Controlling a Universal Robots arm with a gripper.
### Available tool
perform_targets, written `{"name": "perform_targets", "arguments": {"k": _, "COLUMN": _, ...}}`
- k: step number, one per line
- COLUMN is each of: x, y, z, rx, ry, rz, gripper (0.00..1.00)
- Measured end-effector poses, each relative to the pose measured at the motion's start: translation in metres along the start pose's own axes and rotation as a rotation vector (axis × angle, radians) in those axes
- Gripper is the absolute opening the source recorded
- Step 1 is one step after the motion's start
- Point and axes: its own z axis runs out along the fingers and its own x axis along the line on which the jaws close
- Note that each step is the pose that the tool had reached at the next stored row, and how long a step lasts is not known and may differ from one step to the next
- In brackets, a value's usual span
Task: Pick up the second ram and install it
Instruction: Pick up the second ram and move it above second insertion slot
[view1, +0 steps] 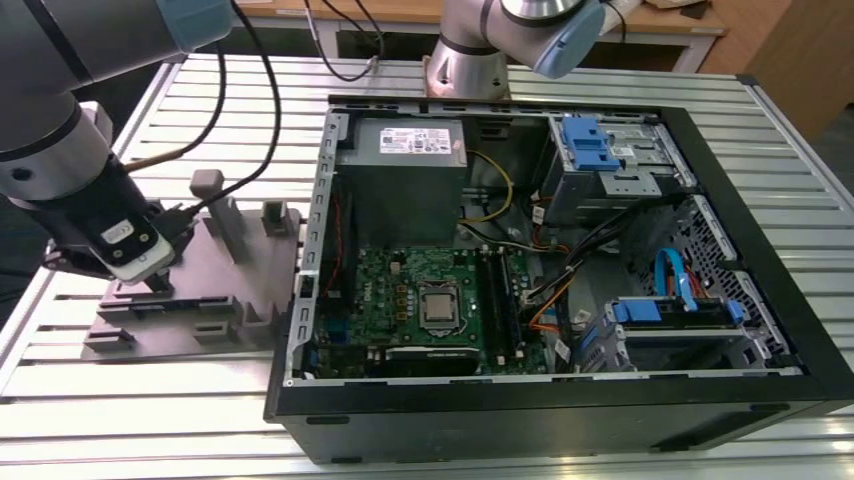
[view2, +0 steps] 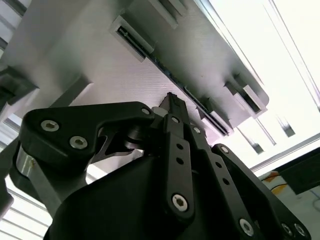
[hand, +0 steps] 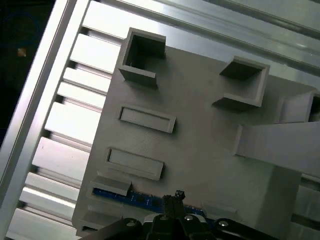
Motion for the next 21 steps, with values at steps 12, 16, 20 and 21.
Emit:
{"name": "perform_targets", "arguments": {"k": 12, "x": 0.0000, "y": 0.0000, "z": 0.0000, "rx": -0.0018, "ry": 0.0062, "rz": -0.161, "gripper": 0.11}}
{"name": "perform_targets", "arguments": {"k": 16, "x": 0.0000, "y": 0.0000, "z": 0.0000, "rx": -0.0023, "ry": 0.0082, "rz": -0.213, "gripper": 0.11}}
{"name": "perform_targets", "arguments": {"k": 20, "x": 0.0000, "y": 0.0000, "z": 0.0000, "rx": -0.0028, "ry": 0.0100, "rz": -0.263, "gripper": 0.11}}
{"name": "perform_targets", "arguments": {"k": 21, "x": 0.0000, "y": 0.0000, "z": 0.0000, "rx": -0.0030, "ry": 0.0106, "rz": -0.277, "gripper": 0.11}}
